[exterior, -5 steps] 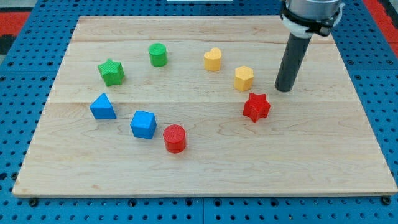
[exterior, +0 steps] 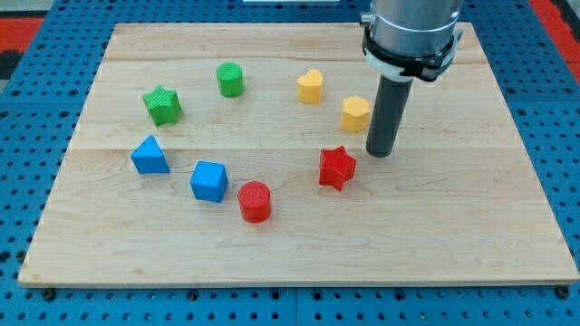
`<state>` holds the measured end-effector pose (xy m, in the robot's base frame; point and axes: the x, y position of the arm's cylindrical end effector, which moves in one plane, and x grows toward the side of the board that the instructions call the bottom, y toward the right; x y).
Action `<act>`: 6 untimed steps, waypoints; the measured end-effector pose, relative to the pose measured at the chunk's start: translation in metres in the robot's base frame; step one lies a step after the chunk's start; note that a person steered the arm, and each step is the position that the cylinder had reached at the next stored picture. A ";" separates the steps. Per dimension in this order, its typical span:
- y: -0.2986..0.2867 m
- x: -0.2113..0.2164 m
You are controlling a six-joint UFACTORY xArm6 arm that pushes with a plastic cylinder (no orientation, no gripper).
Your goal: Move the red circle to the red star
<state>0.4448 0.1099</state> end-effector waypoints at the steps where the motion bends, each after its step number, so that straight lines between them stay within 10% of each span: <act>1: 0.050 -0.017; 2: 0.130 -0.047; 6: 0.139 -0.061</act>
<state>0.3839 0.2490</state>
